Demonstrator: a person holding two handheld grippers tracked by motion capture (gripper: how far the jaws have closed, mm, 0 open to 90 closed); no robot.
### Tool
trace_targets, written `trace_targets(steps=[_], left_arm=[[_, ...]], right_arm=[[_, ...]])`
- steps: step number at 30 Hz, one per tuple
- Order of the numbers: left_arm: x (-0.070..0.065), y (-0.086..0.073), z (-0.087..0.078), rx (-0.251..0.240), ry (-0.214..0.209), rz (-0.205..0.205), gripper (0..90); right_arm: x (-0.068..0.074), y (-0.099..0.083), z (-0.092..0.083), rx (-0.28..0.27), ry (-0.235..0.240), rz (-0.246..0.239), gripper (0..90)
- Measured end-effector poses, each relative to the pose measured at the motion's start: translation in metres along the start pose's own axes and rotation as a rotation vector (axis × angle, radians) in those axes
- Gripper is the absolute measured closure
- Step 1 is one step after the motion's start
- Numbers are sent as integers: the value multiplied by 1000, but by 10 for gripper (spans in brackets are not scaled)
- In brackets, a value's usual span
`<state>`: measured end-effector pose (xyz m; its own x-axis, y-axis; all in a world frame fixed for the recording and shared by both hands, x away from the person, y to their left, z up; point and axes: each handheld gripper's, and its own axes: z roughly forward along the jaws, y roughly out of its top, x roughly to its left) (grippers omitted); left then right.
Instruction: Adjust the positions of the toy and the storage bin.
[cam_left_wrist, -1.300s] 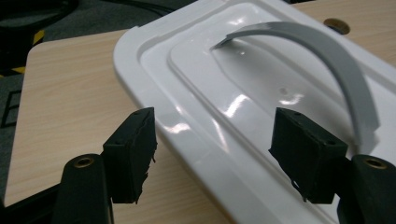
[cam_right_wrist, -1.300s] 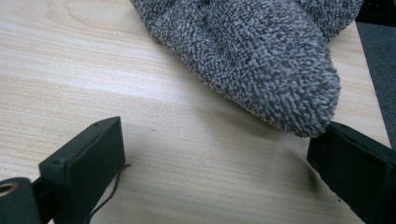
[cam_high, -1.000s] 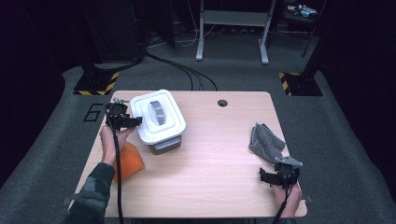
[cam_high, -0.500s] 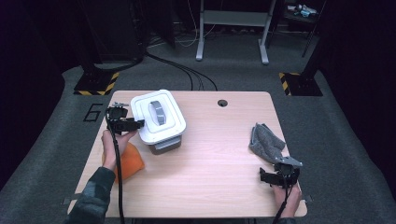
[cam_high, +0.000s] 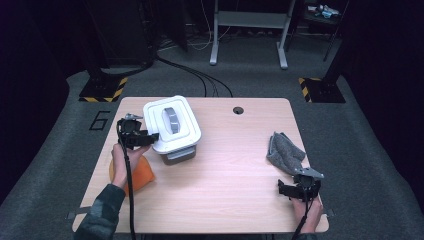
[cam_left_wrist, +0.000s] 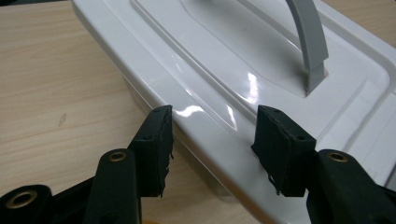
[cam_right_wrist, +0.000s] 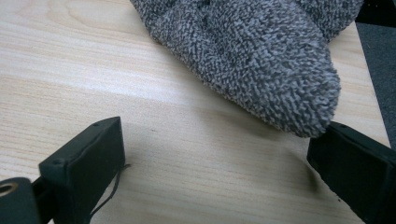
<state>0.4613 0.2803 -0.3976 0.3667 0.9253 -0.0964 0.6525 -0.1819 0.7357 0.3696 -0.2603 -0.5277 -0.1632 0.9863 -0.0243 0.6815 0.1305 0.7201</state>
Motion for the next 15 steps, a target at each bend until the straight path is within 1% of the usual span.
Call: trace_targets(steps=[2, 3, 4, 5, 6, 7, 8, 9, 10, 11, 13, 14, 15], left_arm=[[-5, -1, -1, -15, 5, 26, 443], [-7, -1, -3, -19, 5, 51, 436], [-10, -2, -3, -32, 6, 59, 430], [-12, -1, -5, -28, -12, 84, 411], [-15, 0, -7, -32, -13, 107, 395], [-18, 0, -9, -36, -23, 119, 403], [-21, 1, -10, -43, -45, 140, 389], [-24, 1, -11, -39, -49, 161, 383], [-27, 1, -12, -33, -64, 180, 369], [-29, 1, -11, -31, -96, 194, 362], [-34, 0, -9, -17, -108, 233, 354], [-37, -1, -7, -19, -136, 242, 354], [-39, -2, -5, -5, -142, 259, 360]], right_arm=[[0, 0, 0, 0, 0, 0, 35], [0, 0, 0, 0, 1, 1, 35], [0, 0, 0, -1, 1, 1, 35], [0, 0, 0, -1, 1, 0, 35], [0, 0, 0, 0, 1, 0, 35], [0, 0, 0, 0, 2, 1, 35], [0, 0, 0, 0, 1, 1, 35], [0, 0, 0, 0, 2, 1, 35], [0, 0, 0, 0, 2, 1, 35], [0, 0, 0, 0, 2, 1, 35], [0, 0, 0, 1, 2, 0, 35], [0, 0, 0, 1, 2, 0, 35], [0, 0, 0, 1, 2, -1, 35]])
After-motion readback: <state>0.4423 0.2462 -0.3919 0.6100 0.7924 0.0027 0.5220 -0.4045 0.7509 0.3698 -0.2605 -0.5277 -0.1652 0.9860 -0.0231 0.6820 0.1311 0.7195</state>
